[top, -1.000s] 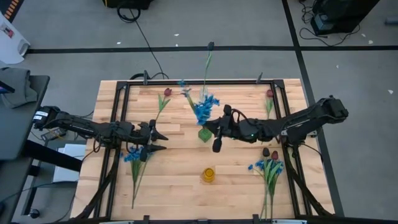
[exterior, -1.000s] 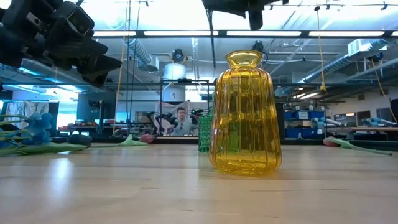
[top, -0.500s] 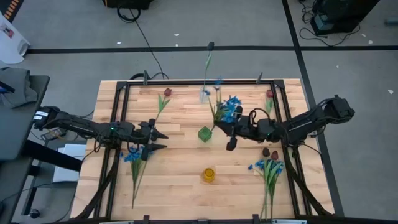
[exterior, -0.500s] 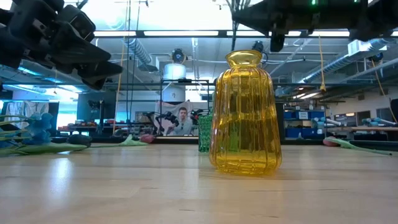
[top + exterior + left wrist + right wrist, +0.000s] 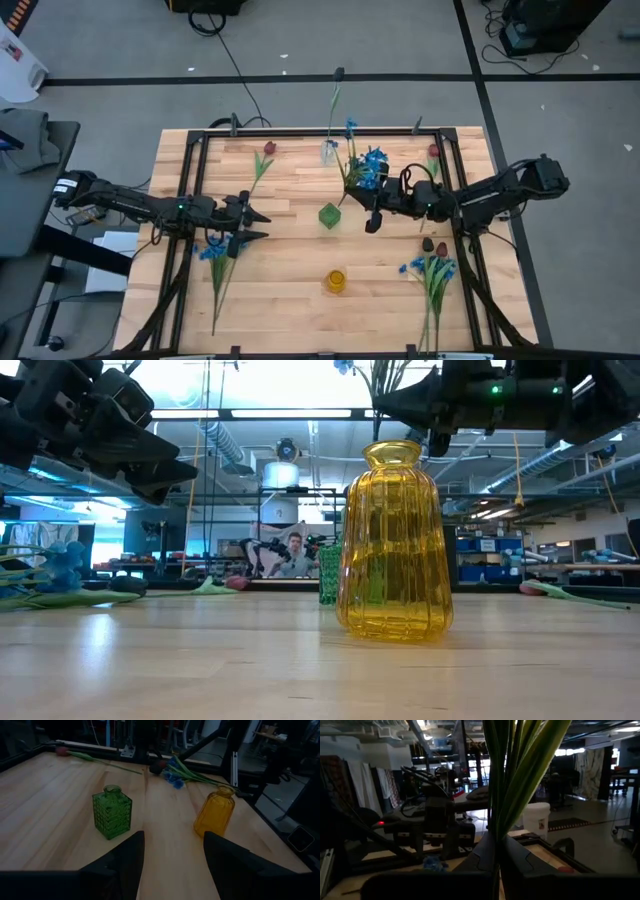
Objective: Sort flowers into vase by color
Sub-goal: Put the top blue flowers into the green vase
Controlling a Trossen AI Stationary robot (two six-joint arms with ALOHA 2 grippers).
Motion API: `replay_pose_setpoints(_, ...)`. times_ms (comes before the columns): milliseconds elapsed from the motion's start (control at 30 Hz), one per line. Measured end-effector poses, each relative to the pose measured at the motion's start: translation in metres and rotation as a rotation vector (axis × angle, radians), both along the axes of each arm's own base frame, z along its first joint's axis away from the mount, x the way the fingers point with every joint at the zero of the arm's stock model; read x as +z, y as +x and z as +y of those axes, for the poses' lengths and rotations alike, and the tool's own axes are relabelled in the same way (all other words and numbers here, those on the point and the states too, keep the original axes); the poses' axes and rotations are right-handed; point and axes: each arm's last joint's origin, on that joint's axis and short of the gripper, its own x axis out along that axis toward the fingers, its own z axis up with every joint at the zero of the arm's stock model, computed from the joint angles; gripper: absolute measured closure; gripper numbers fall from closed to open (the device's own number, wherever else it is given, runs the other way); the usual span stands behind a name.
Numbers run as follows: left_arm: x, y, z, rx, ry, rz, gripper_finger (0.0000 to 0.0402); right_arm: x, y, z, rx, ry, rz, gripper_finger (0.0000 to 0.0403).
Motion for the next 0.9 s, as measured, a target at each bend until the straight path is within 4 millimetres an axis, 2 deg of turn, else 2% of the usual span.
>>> replay_pose_setpoints(200,0.000,0.000,0.001,0.017,0.010,0.000,0.0193,-0.011,0.004,-0.010,0.028,0.011,0.058,0.0382)
replay_pose_setpoints(400,0.000,0.000,0.001,0.033,0.034,-0.003,0.0193,-0.028,0.021,-0.014,0.092,0.053,0.081,0.0382)
replay_pose_setpoints(633,0.000,0.000,0.001,0.036,0.034,-0.003,0.0193,-0.032,0.032,-0.015,0.095,0.056,0.039,0.0382)
replay_pose_setpoints(900,0.000,0.000,0.001,0.036,0.034,-0.002,0.0193,-0.032,0.033,-0.019,0.065,0.041,0.048,0.0382)
